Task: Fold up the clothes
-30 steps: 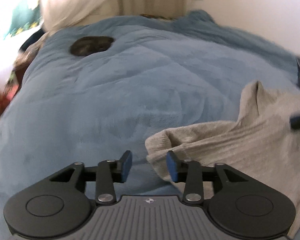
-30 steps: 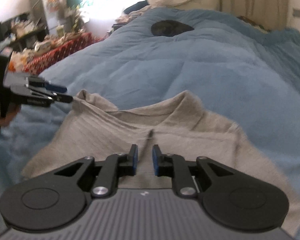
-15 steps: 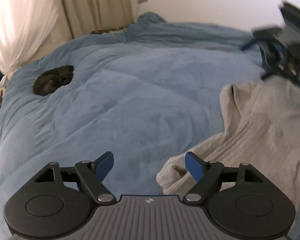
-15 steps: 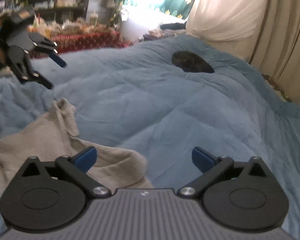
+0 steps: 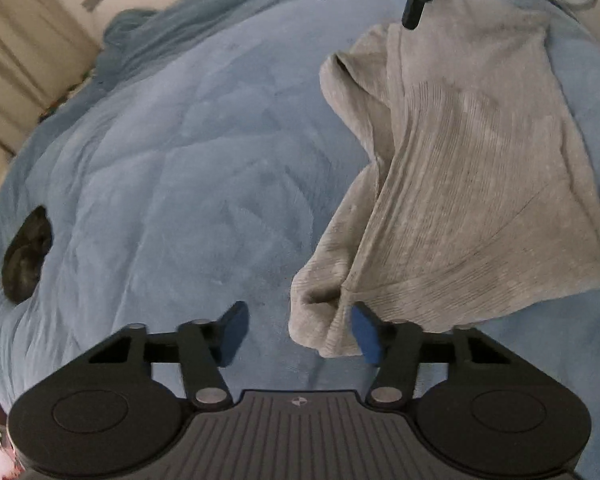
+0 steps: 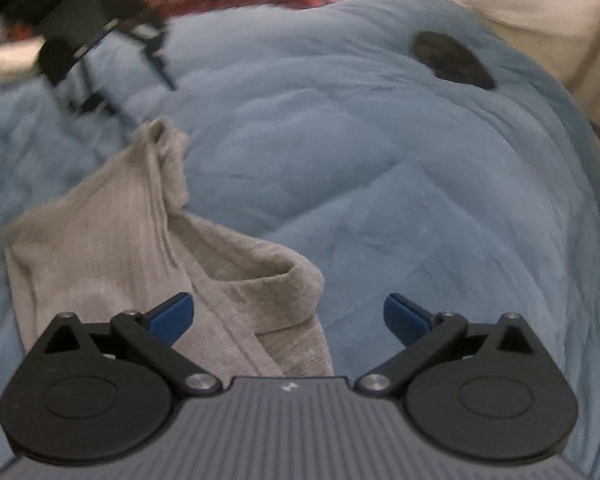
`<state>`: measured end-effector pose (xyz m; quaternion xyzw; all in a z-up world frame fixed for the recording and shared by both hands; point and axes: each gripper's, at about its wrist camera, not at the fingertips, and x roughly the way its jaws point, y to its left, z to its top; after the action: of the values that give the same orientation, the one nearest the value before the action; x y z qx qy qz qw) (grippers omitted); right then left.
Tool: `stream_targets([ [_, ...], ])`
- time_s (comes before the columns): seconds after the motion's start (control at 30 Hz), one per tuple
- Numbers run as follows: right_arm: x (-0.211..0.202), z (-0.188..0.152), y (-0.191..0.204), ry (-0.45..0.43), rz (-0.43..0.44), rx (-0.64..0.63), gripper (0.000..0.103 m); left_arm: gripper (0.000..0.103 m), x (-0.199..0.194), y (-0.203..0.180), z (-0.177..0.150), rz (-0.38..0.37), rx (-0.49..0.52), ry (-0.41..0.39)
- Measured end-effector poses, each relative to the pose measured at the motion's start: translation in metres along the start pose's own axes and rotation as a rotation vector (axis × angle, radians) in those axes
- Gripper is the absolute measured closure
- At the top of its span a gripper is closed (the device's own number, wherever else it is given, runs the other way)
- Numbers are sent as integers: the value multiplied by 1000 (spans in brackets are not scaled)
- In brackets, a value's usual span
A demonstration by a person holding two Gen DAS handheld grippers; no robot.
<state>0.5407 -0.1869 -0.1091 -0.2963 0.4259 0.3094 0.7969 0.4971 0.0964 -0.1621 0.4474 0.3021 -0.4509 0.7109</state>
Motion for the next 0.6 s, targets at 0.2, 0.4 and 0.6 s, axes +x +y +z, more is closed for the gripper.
stream_targets([
  [0.2, 18, 8, -12, 38, 71, -49, 1, 55, 23, -4, 6, -114, 185, 91],
  [0.4, 26, 14, -19, 41, 83, -66, 1, 62, 30, -12, 9, -165, 372, 127],
  [0.6, 23, 16, -14, 39, 113, -120, 19, 94, 4, -18, 10, -124, 333, 106],
])
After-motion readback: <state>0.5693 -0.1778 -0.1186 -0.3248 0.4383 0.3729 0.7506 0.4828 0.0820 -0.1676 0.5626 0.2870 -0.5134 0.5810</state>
